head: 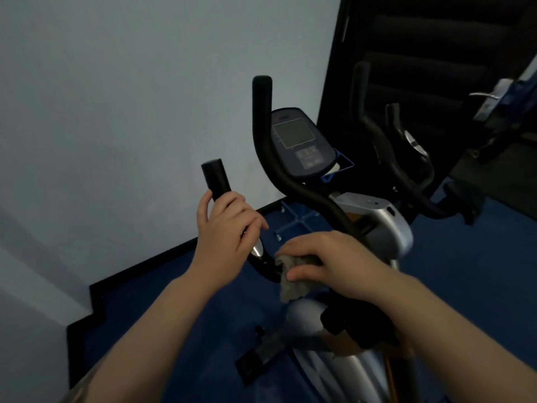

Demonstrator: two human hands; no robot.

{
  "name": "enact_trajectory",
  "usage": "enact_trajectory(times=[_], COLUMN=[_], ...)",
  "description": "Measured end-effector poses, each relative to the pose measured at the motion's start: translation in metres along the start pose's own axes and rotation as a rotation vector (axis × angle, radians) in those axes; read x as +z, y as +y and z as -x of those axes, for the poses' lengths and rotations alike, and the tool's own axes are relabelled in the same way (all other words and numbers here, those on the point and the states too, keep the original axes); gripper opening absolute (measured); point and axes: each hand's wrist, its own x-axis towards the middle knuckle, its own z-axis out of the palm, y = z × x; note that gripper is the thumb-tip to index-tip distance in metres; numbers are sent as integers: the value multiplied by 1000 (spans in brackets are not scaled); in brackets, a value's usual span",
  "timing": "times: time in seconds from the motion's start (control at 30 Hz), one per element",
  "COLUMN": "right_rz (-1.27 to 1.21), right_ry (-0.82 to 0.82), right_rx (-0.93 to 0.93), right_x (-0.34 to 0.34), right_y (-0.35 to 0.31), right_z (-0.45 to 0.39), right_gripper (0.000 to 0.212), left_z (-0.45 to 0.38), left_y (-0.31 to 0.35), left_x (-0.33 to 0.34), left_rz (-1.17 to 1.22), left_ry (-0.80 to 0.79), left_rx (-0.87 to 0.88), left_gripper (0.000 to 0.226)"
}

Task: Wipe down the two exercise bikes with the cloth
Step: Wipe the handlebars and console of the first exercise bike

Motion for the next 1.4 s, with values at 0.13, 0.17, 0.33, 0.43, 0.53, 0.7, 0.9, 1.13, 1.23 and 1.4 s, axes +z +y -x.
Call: enact_trajectory(times=[0.13, 0.17, 0.33, 0.43, 0.53, 0.7, 0.9, 1.13, 1.23, 1.4], right_rz=[-47, -49, 105, -69, -112, 99, 4, -155, -398, -332], right_ry=[81, 43, 13, 52, 10, 75, 10, 226, 445, 450], right_rx=[-17, -16, 77, 23, -3, 34, -142, -122, -28, -11], right_x=[12, 6, -16, 6, 3, -20, -12, -42, -62, -44], right_y=[-7, -1, 17, -5, 0, 37, 30, 54, 73, 86], right_z=[0, 2, 10, 0, -2, 10, 4, 25, 34, 6], right_gripper=[36, 39, 43, 43, 45, 43, 43, 36, 32, 30], left_z=[1, 0, 0, 2, 2, 1, 2, 3, 6, 18], left_y=[-1, -2, 0, 2, 2, 5, 13, 28, 71, 138], left_x=[1, 0, 0, 2, 1, 2, 7, 0, 4, 40], left_rz=[-2, -5, -4, -4, -30, -41, -6, 150, 381, 354], left_ry=[-28, -40, -30, -23, -32, -14, 35, 15, 143, 169], left_rx=[1, 5, 13, -6, -7, -13, -101, -222, -538, -612], left_gripper=[36, 36, 34, 35, 35, 34, 34, 19, 24, 25])
